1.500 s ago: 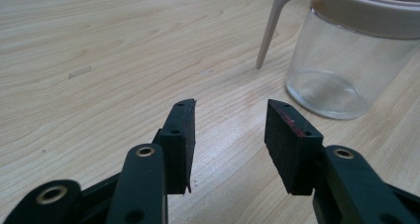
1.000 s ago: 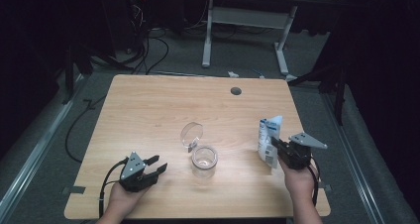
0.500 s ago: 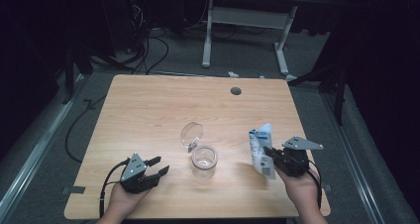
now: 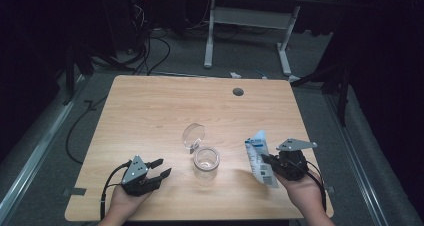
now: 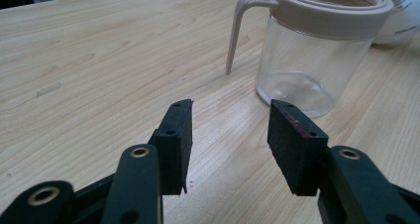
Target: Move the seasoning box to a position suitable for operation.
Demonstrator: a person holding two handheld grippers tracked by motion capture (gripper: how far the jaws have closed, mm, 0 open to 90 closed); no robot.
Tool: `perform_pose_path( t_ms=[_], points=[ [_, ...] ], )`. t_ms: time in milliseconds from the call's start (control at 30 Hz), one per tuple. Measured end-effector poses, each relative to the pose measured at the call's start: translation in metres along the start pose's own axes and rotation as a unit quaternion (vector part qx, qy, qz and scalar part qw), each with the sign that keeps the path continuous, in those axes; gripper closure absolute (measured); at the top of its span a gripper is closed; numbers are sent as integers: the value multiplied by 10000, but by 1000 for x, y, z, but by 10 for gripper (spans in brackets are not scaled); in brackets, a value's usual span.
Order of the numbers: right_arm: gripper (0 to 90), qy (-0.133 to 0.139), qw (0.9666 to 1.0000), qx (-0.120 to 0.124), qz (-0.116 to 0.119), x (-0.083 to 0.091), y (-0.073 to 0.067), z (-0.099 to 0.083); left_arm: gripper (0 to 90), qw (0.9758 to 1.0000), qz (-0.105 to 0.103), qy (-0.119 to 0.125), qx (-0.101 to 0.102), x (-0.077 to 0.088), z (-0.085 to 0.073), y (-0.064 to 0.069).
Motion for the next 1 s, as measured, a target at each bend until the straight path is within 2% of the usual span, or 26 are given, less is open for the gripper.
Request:
perform_pose_path(
  t_ms=[67,333,433,633,733,1000],
  points=[
    [893,-147,9999,63,27,1,-3,1,527,10000,-7,11,-9,0,0,0],
    [895,-427,9988,240,50,4,-8,5,526,10000,-31,28,-43,1,1,3],
    [897,-620,9974,348,63,6,-9,6,523,10000,-36,42,-62,1,1,4],
    [899,-893,9951,406,76,7,-12,8,520,9999,-42,37,-98,0,1,5],
    [899,-931,9948,400,124,8,-12,9,519,9999,-41,38,-98,0,1,5],
    [899,-1260,9909,426,181,10,-14,10,518,9999,-73,26,-125,-1,0,7]
  ],
)
Point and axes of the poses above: each handheld gripper's, and its own axes: x roughly backward along the jaws, z roughly out of its top, y roughly to its right, the point moved 6 cm from there along -x, roughly forward along the jaws, and after that the axes turned 10 degrees about -y, right-handed, at the moved point
